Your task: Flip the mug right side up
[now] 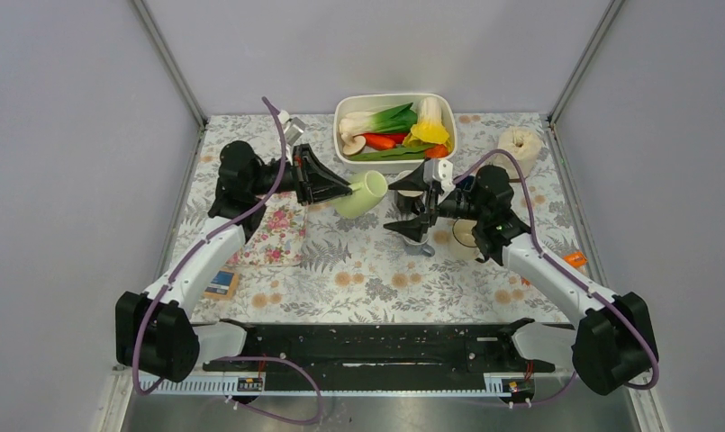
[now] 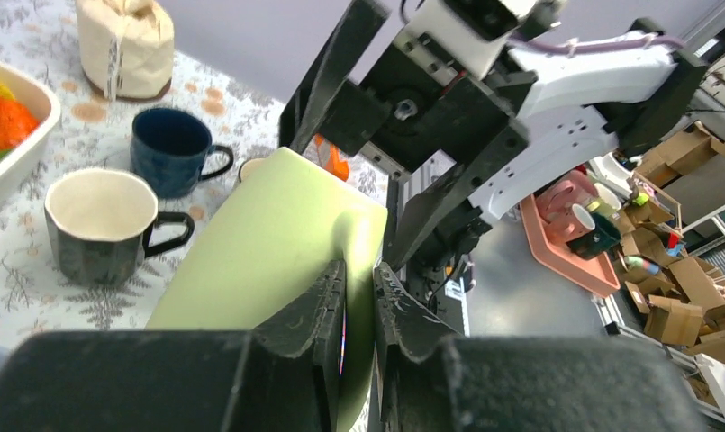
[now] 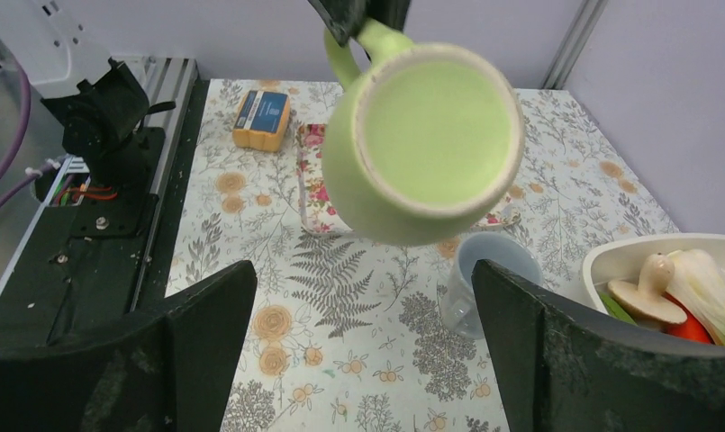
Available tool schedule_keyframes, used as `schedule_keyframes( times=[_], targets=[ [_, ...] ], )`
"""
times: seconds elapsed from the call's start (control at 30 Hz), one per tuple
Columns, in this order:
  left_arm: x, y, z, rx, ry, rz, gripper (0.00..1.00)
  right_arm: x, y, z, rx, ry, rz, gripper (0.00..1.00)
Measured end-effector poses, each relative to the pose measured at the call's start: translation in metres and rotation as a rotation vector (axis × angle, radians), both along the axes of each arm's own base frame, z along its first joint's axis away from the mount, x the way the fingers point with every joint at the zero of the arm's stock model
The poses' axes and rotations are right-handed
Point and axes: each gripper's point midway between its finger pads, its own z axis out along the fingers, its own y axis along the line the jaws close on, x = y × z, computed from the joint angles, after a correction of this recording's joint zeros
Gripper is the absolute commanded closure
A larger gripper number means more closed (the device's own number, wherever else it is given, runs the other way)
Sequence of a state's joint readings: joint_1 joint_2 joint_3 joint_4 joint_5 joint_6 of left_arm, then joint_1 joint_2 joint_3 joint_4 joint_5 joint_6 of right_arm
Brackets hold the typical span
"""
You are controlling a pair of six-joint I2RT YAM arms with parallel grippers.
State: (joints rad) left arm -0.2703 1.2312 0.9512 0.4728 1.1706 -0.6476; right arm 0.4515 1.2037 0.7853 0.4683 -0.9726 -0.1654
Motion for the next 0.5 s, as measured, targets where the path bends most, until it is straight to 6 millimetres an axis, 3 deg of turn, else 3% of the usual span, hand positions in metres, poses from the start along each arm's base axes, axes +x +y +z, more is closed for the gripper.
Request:
schedule_keyframes(
  times=[0.27, 0.5],
  targets=[
    [-0.006, -0.010, -0.043, 0.113, 0.056, -0.017, 1.00, -0.015, -0.004, -0.008, -0.078, -0.039, 0.047, 0.00],
    [-0.019, -0.019, -0.058, 0.157, 0.069, -0.057, 1.00, -0.021, -0.001, -0.029, -0.201, -0.086, 0.053, 0.00]
  ],
)
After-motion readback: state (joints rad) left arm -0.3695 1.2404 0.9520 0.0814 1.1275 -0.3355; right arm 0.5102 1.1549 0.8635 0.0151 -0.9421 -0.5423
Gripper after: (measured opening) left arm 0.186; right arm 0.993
